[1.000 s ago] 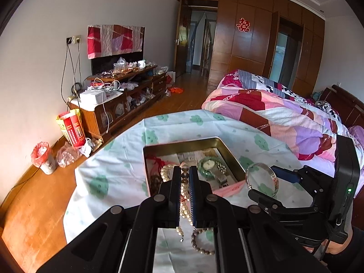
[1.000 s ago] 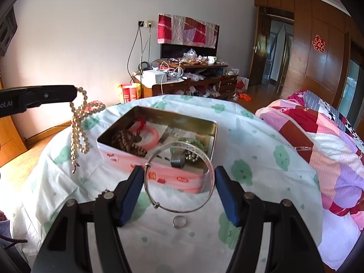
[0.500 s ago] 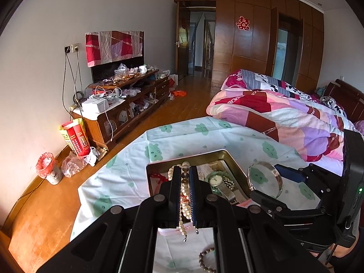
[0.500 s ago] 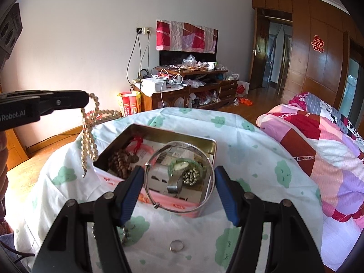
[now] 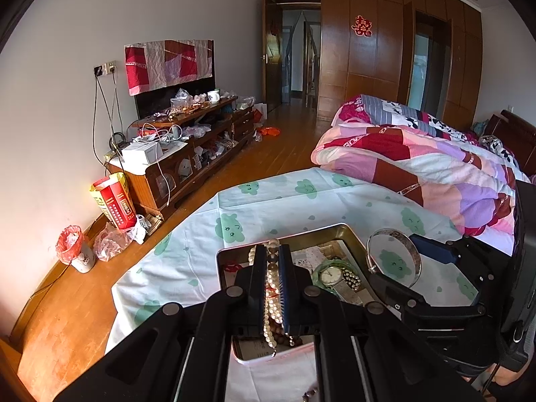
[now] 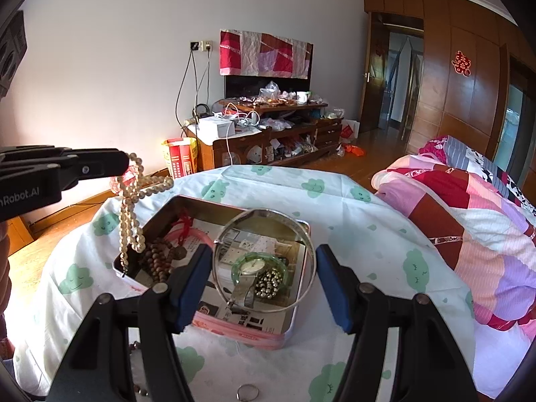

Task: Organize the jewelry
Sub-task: 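Carry the pearls and silver bangle into the tin and open both tools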

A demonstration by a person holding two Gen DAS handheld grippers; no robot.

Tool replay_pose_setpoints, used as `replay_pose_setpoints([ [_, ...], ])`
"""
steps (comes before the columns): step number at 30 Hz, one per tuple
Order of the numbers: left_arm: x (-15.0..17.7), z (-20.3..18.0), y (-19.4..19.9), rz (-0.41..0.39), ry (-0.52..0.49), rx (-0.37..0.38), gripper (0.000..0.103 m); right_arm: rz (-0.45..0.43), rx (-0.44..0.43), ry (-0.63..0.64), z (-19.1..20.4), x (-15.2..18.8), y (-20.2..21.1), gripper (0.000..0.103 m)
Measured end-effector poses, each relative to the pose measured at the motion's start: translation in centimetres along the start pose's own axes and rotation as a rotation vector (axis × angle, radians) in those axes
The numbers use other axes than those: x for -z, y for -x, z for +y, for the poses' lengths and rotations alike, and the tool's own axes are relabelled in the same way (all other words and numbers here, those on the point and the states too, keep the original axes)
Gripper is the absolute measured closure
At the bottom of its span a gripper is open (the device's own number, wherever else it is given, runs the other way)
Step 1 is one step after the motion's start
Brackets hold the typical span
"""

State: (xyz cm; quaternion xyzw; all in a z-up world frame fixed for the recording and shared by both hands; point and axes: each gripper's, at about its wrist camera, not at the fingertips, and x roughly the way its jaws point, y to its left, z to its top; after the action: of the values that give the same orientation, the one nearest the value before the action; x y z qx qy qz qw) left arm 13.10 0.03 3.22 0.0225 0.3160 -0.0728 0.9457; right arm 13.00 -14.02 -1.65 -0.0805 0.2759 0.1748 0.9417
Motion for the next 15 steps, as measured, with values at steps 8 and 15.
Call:
replay_pose_setpoints([
  [8, -0.3, 0.4, -1.6, 0.021, 0.004, -0.015, 0.098, 0.017, 0.009, 0.006, 0.2, -0.1, -1.3, 0.037],
  [15, 0.0, 0.5, -3.0, 0.046, 0.009, -0.013, 0.098, 0.034, 0.021, 0.005, 0.1, -0.3, -2.6, 0.037],
])
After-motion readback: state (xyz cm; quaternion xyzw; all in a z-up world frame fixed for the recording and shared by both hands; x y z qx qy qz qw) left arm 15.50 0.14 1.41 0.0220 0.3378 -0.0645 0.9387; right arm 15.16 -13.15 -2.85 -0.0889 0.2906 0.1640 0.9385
